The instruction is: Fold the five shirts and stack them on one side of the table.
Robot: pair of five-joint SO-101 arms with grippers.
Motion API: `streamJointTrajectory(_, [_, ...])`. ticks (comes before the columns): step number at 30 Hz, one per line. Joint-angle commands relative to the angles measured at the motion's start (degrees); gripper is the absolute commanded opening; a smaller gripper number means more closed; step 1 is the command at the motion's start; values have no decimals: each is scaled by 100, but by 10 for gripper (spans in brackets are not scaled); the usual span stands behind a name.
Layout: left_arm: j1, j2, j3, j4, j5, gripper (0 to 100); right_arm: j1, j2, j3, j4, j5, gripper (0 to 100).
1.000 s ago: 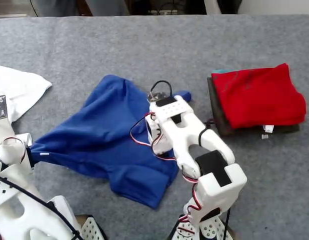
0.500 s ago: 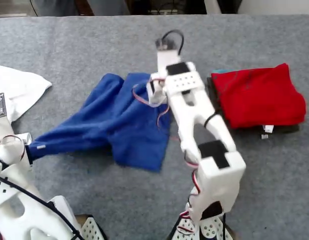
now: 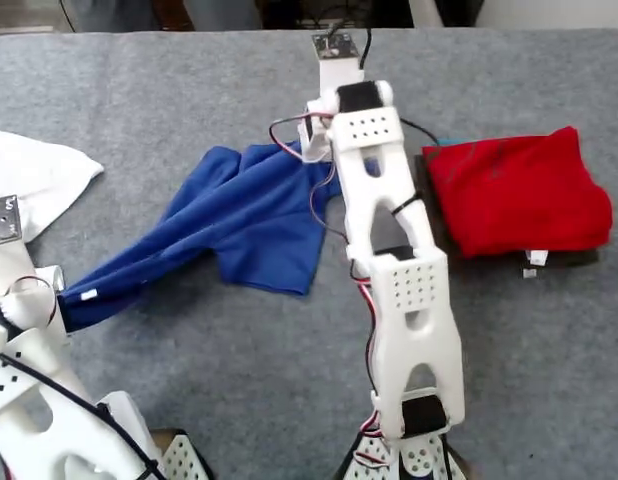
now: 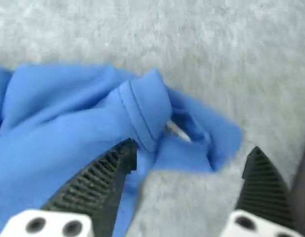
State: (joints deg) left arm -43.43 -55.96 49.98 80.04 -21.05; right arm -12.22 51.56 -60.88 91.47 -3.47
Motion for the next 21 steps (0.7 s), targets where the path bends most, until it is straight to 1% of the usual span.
streamJointTrajectory(1, [57, -79, 92, -176, -35, 30, 79, 84, -1534, 1011, 9, 304])
streamJointTrajectory(4, [48, -79, 242, -308, -35, 30, 176, -40, -1648, 993, -44, 165])
streamJointTrajectory(6, [48, -79, 224, -299, -35, 30, 185, -330, -1367, 993, -202, 50])
streamJointTrajectory(7, [48, -79, 215, -281, -35, 30, 158, -523, -1121, 993, -229, 9])
streamJointTrajectory(10, [48, -79, 207, -290, -35, 30, 62, -1393, 136, 993, -290, 83])
streamJointTrajectory(14, [48, -79, 207, -264, -35, 30, -158, -2738, 2369, 976, -290, 163])
streamJointTrajectory(18, [48, -79, 207, -255, -35, 30, -440, -3600, 4233, 879, -334, 170])
streamJointTrajectory(21, [48, -79, 207, -255, -35, 30, -686, -3776, 4910, 835, -941, 170])
